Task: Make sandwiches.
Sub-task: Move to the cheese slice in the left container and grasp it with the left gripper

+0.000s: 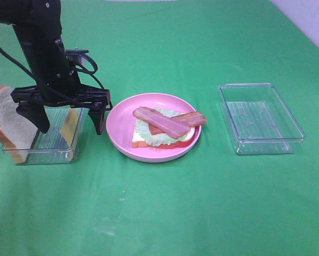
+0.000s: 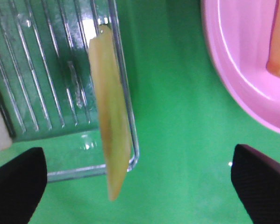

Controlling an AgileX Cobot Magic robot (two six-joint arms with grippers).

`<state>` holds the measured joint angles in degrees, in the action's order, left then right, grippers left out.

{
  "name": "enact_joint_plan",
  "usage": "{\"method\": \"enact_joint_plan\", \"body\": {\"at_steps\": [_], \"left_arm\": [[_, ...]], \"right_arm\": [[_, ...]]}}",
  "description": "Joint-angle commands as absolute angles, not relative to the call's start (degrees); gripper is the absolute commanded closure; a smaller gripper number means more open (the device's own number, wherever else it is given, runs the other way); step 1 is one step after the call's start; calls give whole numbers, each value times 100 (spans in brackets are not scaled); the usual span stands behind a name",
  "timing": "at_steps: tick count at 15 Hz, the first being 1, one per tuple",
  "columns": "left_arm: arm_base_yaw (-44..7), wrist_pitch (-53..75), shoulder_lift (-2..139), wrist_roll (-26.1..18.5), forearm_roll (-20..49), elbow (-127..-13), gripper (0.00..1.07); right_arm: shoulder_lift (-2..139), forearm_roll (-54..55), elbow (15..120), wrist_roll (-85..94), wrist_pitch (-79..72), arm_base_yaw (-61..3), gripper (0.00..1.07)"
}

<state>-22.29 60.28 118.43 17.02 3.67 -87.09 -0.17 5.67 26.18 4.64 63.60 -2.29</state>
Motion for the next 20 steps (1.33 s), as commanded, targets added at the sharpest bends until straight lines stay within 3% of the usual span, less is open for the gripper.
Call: {"method": "enact_joint_plan", "body": {"at_steps": [1, 2, 4, 5, 7, 12, 13, 15, 17, 20], "left_arm": [[-2240, 5896, 11946, 1742, 332, -8680, 10], [-2240, 5896, 11969, 1742, 321, -8680, 11], [-2240, 5890, 12003, 1730, 304, -8680, 24], [-2240, 5901, 12003, 1730, 304, -8680, 46], [-2240, 5919, 12003, 1730, 304, -8680, 54], [-2240, 5913, 12003, 1753, 332, -8680, 55], [-2240, 5913, 12003, 1759, 332, -8680, 62], [-2240, 5913, 12003, 1759, 327, -8680, 91], [-2240, 5913, 12003, 1748, 327, -8680, 107], [-2240, 5924, 11998, 1696, 315, -8680, 107]], "right_arm": [[-195, 579, 2601, 401, 6343, -189, 11], [-195, 579, 2601, 401, 6343, -189, 11], [-195, 579, 2601, 401, 6343, -189, 11], [-195, 579, 2601, 401, 6343, -189, 11], [-195, 579, 2601, 401, 6343, -189, 11], [-195, 579, 2601, 401, 6343, -189, 12], [-195, 579, 2601, 401, 6343, -189, 12], [-195, 579, 2601, 401, 6343, -189, 12], [-195, 579, 2601, 401, 6343, -189, 12], [-195, 579, 2601, 401, 6343, -189, 12]]}}
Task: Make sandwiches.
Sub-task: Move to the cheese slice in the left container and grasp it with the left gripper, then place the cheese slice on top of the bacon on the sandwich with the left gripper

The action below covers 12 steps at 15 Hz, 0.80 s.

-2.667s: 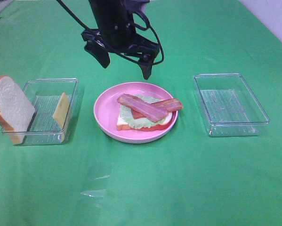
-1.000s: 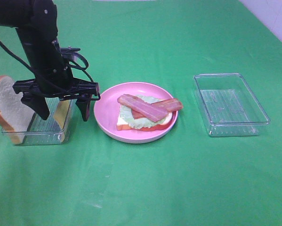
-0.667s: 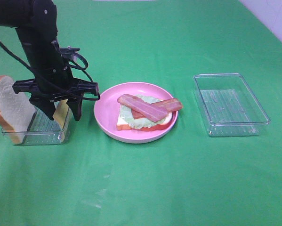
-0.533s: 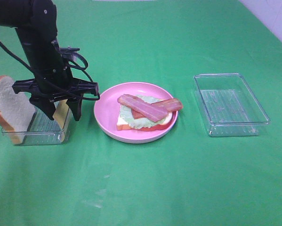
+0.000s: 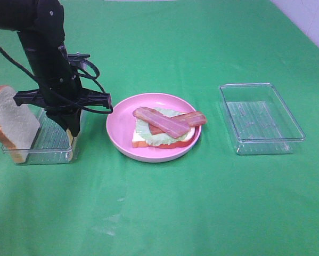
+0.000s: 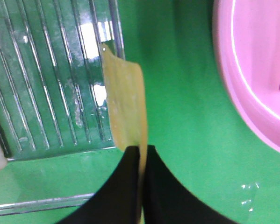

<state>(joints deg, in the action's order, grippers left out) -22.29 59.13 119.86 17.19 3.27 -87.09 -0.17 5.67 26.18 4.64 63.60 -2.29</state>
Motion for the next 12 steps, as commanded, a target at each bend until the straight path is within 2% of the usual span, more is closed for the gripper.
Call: {"method": "enact_joint_plan", "body": {"at_steps": [1, 5, 7, 9, 12], "left_arm": [[-2240, 5942, 11935, 1633, 327, -8680, 107], [-2240, 5901, 11270, 1599, 430, -8680, 107], [-2332, 5649, 10789, 1564, 808, -8686, 107], [-2544, 5432, 10754, 968, 1553, -8978, 107], [-2613, 5122, 11253, -395, 3100, -9454, 107]], "right_arm": [[-195, 579, 2601, 401, 6343, -189, 12], [-195, 579, 2601, 401, 6343, -189, 12], [-195, 579, 2601, 401, 6343, -189, 12], [-195, 579, 2601, 401, 6343, -189, 12], [-195, 579, 2601, 401, 6343, -189, 12]]}}
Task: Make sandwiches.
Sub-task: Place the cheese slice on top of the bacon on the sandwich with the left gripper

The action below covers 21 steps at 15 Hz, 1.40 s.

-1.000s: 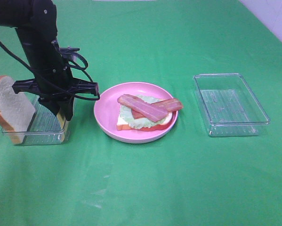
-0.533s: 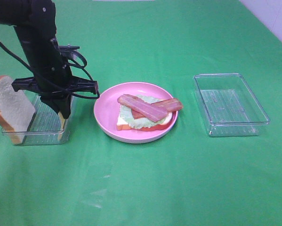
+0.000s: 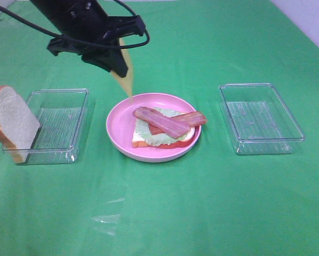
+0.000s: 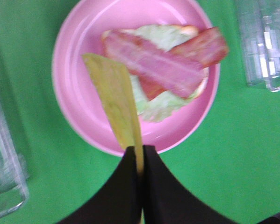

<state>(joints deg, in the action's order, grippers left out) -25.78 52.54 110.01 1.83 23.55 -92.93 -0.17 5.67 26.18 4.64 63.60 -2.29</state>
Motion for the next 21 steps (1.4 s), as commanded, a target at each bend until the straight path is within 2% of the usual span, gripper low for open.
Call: {"method": "enact_joint_plan", "body": {"at_steps": [1, 2, 3, 6, 9, 13, 16, 19, 21], "left_arm": [[-2613, 5168, 11511, -791, 3707, -9603, 107], [-2613, 5197, 11643, -951, 3908, -9666, 107], [-2630, 5197, 11923, -1312, 4377, -9832, 107], [-2647, 5225, 12777, -1988, 5535, -10479, 107], [-2659, 5329, 13304, -2252, 5873, -10898, 107], [-2659, 5403, 13573, -2194, 5752, -10938, 107], [-2659, 5500, 13619, -1965, 5019, -10938, 107], [-2659, 5518, 13619, -1392, 4154, -10938, 107], [-2659, 5518, 13619, -1175, 3925, -10938, 107]], "right_arm": [[-195, 579, 2601, 401, 6343, -189, 12], [-195, 579, 2601, 401, 6343, -189, 12], [-195, 579, 2601, 401, 6343, -189, 12], [-195, 579, 2601, 401, 6343, -189, 12], [-195, 579, 2601, 401, 6343, -189, 12], [-195, 579, 2601, 401, 6343, -189, 12], [-195, 579, 2601, 401, 6343, -189, 12], [-195, 579, 2601, 401, 6343, -189, 12], [-195, 579, 2601, 401, 6343, -189, 12]]}}
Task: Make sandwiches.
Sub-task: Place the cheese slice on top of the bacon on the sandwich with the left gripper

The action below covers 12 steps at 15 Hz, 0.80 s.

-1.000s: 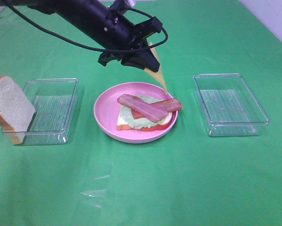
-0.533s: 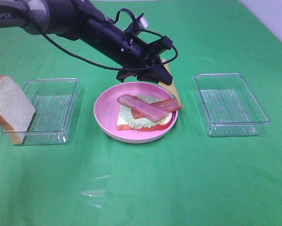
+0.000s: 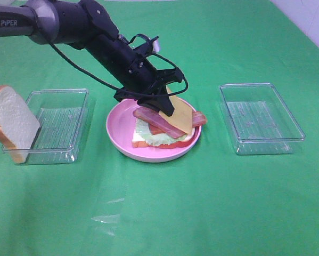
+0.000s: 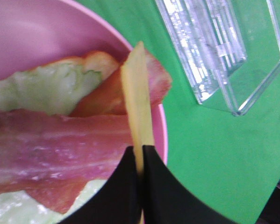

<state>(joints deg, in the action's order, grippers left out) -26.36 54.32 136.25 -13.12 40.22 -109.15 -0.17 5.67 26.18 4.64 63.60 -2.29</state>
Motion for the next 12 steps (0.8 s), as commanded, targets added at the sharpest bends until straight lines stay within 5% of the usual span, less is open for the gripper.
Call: {"method": "enact_joint_plan", "body": {"at_steps": [1, 5, 8, 12], "left_arm": [[-2659, 5518, 13613, -1175, 3925, -10938, 107], [-2659, 5518, 13602, -1077, 3816, -10938, 107], [-2659, 5558, 13596, -630, 3352, -10938, 92], [-2659, 5712, 13424, -630, 3157, -10978, 35]], "right_arm": [[-195, 579, 2601, 401, 6343, -189, 12], [-195, 579, 2601, 401, 6343, -189, 12], [-195, 579, 2601, 401, 6343, -189, 12], [-195, 579, 2601, 401, 6343, -189, 12]]}}
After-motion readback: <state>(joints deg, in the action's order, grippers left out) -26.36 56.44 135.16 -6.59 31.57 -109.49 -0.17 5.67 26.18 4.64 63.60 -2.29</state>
